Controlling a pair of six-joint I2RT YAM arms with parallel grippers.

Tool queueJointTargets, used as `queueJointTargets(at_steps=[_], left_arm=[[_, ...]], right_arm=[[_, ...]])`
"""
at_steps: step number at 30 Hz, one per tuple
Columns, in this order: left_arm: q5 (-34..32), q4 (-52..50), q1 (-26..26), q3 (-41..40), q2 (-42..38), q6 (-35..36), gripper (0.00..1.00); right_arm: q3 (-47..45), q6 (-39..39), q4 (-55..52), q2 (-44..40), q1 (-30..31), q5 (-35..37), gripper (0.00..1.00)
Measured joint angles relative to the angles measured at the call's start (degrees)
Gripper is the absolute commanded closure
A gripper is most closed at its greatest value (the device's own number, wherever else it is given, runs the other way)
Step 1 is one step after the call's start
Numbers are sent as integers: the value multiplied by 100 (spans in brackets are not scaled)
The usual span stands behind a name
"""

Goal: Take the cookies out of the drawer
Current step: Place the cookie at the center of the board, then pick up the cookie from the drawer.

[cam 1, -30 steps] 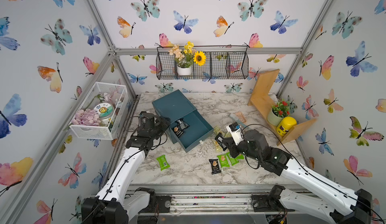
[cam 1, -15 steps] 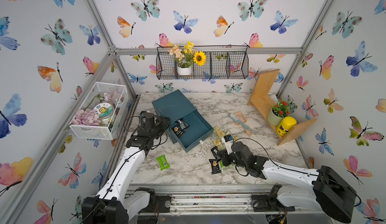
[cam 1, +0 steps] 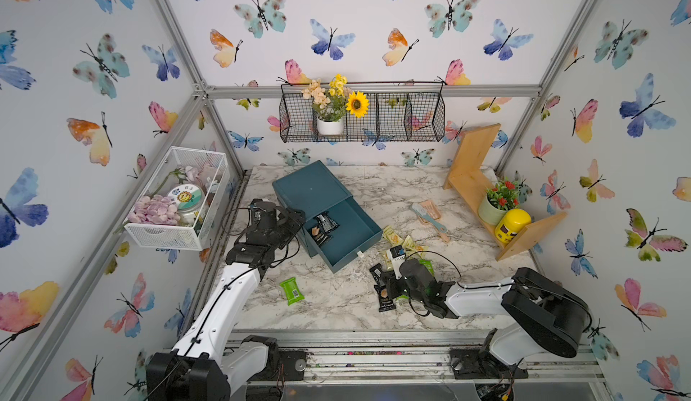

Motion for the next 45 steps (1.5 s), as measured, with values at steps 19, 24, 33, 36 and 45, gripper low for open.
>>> queueJointTargets(at_steps=[19,24,33,36,45], left_arm=[[4,0,2,-2,0,2,44],[9,0,15,-2,0,2,44],[13,0,26,-2,0,2,44],[17,-2,33,-2,0,4,44],[107,-4,39,-2,0,7,44]], right_arm=[[584,-940,-1453,-1930,9,452,56],[1547,-1945,-2459,-2216,9,352,55],[4369,-3414,-4065,-772,9,-297,53],[5473,-3432,-4575,105,9,-625,54],[7877,-2446,-5646,2208,9,-1539,58]])
